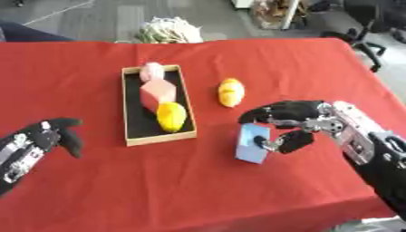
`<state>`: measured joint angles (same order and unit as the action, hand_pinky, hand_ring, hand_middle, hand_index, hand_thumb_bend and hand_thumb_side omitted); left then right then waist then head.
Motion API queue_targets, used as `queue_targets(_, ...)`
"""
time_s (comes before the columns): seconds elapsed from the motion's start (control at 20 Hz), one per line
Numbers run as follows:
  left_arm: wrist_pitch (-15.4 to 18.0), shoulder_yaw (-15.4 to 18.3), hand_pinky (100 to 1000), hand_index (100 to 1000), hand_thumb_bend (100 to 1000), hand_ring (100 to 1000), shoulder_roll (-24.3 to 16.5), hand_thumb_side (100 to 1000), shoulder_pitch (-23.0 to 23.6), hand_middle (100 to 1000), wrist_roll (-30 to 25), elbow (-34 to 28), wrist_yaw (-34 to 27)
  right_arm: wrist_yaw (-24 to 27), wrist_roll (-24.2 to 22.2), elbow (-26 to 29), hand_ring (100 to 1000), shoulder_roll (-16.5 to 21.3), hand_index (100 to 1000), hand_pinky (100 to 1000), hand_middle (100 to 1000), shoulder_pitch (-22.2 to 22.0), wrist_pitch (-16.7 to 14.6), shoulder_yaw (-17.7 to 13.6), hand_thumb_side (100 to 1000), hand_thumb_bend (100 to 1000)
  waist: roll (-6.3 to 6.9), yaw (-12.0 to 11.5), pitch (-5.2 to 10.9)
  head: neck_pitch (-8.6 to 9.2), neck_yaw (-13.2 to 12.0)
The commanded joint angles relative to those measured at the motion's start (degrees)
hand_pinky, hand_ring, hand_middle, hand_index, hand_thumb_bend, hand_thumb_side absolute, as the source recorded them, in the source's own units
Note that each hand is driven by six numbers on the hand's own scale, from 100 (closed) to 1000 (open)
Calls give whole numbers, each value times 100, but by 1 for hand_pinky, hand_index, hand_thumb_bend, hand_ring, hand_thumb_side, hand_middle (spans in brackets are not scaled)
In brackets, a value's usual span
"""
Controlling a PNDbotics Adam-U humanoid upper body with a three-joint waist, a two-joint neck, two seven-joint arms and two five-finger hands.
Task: Pick up objects on the table and place them in the box.
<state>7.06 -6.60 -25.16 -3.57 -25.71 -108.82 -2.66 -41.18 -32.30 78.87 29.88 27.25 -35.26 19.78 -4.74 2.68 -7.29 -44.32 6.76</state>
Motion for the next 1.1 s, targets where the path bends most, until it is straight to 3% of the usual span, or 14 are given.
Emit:
queue_targets(0.05, 11, 6, 691, 854, 100, 538, -30, 887, -48, 564, -22, -110, -10, 170, -1347, 256, 949, 180, 1000, 856, 952, 35, -1270, -38, 879, 100, -19, 11, 121, 20, 34)
queue_targets(0.45, 14, 8, 690, 854, 100, 538, -24, 884, -44, 564, -30, -123, -22, 389, -1518, 541, 955, 239, 1000, 859, 957, -39, -1174, -37, 919, 100, -20, 13, 132, 20, 56)
queue_targets(0.85, 7, 3, 692, 850, 100, 538, -25, 884, -33, 564, -41, -129, -27, 234, -1684, 517, 958, 140, 1000, 861, 963, -130, -1202, 52, 981, 100, -27, 3, 133, 20, 73)
queue_targets(1.1, 7, 3, 691, 849, 100, 539, -25, 887, -29, 564, -44, -134, -28, 48, -1634, 457, 956, 77, 1000, 861, 966, -126, -1254, 64, 936, 100, -29, -6, 128, 20, 86)
